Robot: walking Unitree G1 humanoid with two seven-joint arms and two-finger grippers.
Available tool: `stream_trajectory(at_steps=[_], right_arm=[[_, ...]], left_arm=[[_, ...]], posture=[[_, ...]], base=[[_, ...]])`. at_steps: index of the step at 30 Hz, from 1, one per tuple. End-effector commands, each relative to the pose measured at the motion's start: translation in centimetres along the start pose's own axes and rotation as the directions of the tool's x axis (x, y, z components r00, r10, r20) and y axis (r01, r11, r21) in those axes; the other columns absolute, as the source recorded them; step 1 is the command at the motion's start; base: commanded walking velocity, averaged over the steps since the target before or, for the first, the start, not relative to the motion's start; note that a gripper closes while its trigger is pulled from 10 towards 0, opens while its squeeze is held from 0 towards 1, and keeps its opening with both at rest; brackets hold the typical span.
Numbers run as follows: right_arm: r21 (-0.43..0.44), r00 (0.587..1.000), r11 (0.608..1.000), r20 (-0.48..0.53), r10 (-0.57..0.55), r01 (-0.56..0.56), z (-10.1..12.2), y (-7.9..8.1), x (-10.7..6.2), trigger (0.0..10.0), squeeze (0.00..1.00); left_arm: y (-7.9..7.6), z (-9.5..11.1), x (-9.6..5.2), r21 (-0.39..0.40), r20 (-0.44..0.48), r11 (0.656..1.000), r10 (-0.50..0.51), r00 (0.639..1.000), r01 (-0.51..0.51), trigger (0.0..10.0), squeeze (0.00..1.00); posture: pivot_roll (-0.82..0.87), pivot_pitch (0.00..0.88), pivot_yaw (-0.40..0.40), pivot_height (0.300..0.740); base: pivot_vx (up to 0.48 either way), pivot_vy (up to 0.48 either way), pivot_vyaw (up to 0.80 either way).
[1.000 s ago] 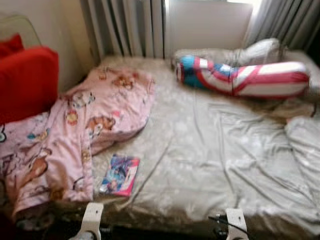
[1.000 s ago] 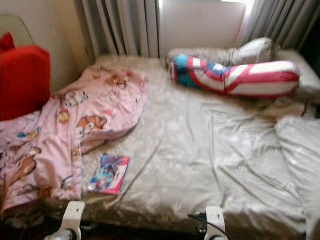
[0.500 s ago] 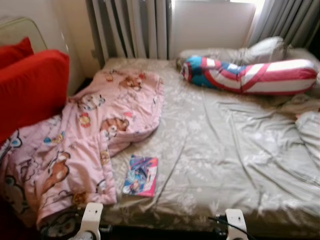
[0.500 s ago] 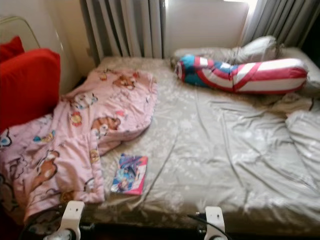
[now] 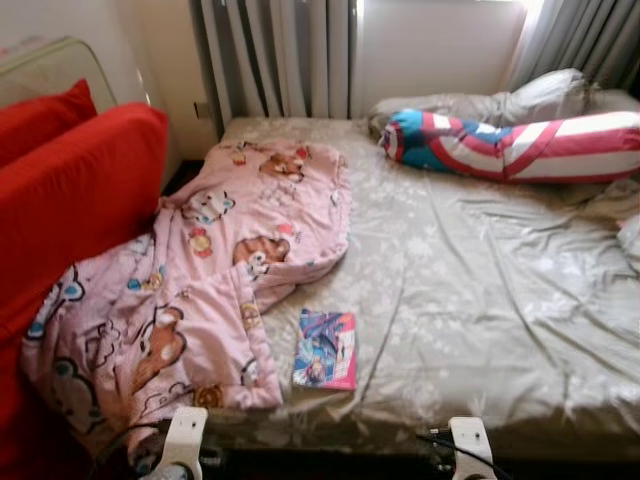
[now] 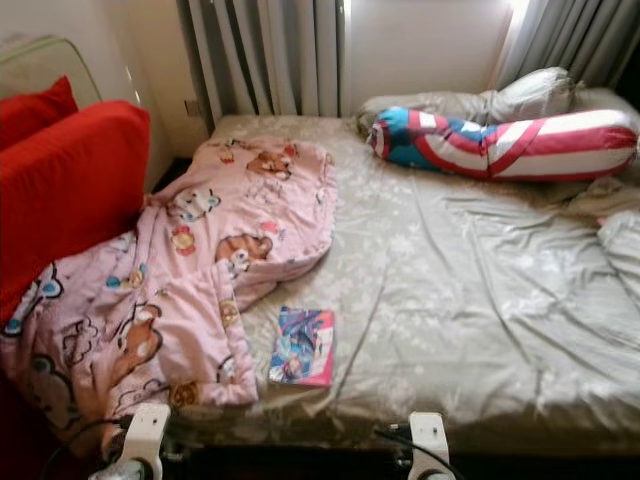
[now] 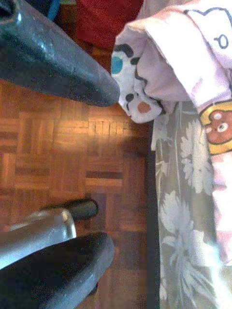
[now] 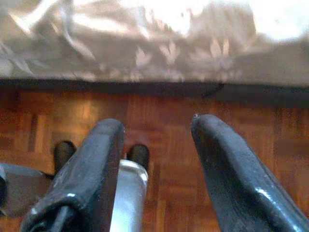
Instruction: Clean up the room
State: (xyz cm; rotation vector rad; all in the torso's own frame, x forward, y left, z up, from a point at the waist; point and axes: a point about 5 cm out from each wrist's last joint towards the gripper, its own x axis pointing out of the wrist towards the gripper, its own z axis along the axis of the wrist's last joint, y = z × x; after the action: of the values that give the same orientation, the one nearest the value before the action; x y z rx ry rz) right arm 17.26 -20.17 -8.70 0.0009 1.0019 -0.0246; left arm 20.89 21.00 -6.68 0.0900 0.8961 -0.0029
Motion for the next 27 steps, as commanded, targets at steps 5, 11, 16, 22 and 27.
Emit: stream_trajectory(at_steps=[5,11,16,22,27], right_arm=[[0.003,1.0,1.0,0.015,0.014,-0.014,0.54,0.56,0.14,10.0,0.0],[0.014,1.0,1.0,0.017,0.011,-0.011,0.55,0.58,0.15,10.0,0.0],[0.02,1.0,1.0,0.018,0.009,-0.01,0.59,0.63,0.16,10.0,0.0],[0.02,1.0,1.0,0.018,0.006,-0.006,0.59,0.61,0.16,10.0,0.0],[0.04,1.0,0.999,0.024,-0.01,0.009,0.59,0.53,0.15,10.0,0.0]], left_arm=[[0.77,-0.21,-0.13,0.015,-0.008,1.0,0.021,1.0,-0.021,10.0,0.0],[0.78,-0.17,-0.13,0.017,-0.007,1.0,0.02,1.0,-0.02,10.0,0.0],[0.82,-0.12,-0.12,0.019,-0.007,1.0,0.019,1.0,-0.019,10.0,0.0],[0.82,-0.11,-0.12,0.018,-0.006,1.0,0.018,1.0,-0.018,10.0,0.0],[0.78,-0.09,-0.11,0.017,-0.005,1.0,0.017,1.0,-0.017,10.0,0.0]], posture=[[-0.05,0.0,0.009,0.74],[-0.05,0.0,0.01,0.74],[-0.05,0.0,0.012,0.74],[-0.05,0.0,0.012,0.74],[-0.05,0.0,0.011,0.74]], base=[[0.0,0.0,0.0],[0.0,0.0,0.0],[0.0,0.0,0.0],[0.0,0.0,0.0],[0.0,0.0,0.0]])
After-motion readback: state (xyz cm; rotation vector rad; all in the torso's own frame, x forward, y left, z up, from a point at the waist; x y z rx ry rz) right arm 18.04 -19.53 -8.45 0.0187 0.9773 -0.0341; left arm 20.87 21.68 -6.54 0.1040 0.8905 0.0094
